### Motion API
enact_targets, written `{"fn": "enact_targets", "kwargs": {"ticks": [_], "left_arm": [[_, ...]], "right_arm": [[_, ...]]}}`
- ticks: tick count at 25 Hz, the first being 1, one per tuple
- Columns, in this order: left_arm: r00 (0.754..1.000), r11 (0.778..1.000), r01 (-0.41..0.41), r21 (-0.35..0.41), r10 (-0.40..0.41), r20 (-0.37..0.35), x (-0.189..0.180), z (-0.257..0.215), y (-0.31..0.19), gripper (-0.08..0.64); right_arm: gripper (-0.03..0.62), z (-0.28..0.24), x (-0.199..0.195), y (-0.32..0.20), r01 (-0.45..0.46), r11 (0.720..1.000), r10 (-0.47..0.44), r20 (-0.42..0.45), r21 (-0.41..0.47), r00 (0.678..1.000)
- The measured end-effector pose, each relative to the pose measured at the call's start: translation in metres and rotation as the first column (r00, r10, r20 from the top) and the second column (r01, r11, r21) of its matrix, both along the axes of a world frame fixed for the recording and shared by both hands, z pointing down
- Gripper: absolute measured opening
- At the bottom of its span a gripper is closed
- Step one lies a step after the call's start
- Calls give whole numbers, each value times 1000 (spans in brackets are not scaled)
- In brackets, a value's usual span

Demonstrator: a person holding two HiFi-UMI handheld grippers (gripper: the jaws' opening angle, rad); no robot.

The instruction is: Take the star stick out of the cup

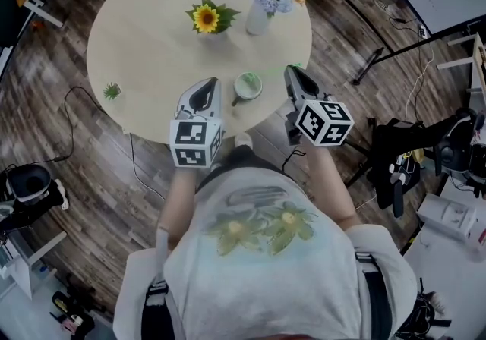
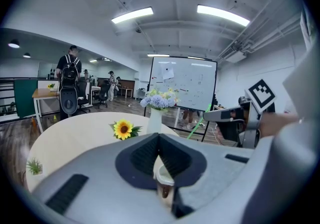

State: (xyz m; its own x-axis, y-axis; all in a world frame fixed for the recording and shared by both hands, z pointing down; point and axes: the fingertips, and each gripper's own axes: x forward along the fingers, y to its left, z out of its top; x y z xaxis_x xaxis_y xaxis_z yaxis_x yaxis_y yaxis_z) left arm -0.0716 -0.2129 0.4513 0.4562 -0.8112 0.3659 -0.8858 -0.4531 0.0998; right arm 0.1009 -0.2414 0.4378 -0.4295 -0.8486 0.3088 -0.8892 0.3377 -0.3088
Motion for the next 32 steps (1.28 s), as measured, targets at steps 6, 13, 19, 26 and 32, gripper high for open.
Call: {"fn": "enact_targets", "kwargs": {"ticks": [6, 13, 19, 26, 32], "left_arm": [[1000, 1000, -4, 27, 4, 0, -3, -15, 5, 3], [1000, 999, -7, 35, 7, -3, -9, -19, 10, 3], [1000, 999, -20, 50, 20, -9, -4, -27, 15, 3], [1000, 998, -15, 58, 17, -18, -2, -35, 25, 3], [1000, 998, -10, 61, 12, -21, 0, -36, 34, 3]], "right_arm": [[29, -28, 10, 4, -43, 997, 42, 15, 57, 999], [28, -50, 11, 17, -59, 994, 56, 30, 96, 998], [29, -60, 9, 32, -44, 992, 42, 16, 117, 999], [29, -69, 1, 48, -24, 988, 25, 1, 151, 1000], [28, -70, -12, 65, 9, 987, -7, -14, 160, 1000]]}}
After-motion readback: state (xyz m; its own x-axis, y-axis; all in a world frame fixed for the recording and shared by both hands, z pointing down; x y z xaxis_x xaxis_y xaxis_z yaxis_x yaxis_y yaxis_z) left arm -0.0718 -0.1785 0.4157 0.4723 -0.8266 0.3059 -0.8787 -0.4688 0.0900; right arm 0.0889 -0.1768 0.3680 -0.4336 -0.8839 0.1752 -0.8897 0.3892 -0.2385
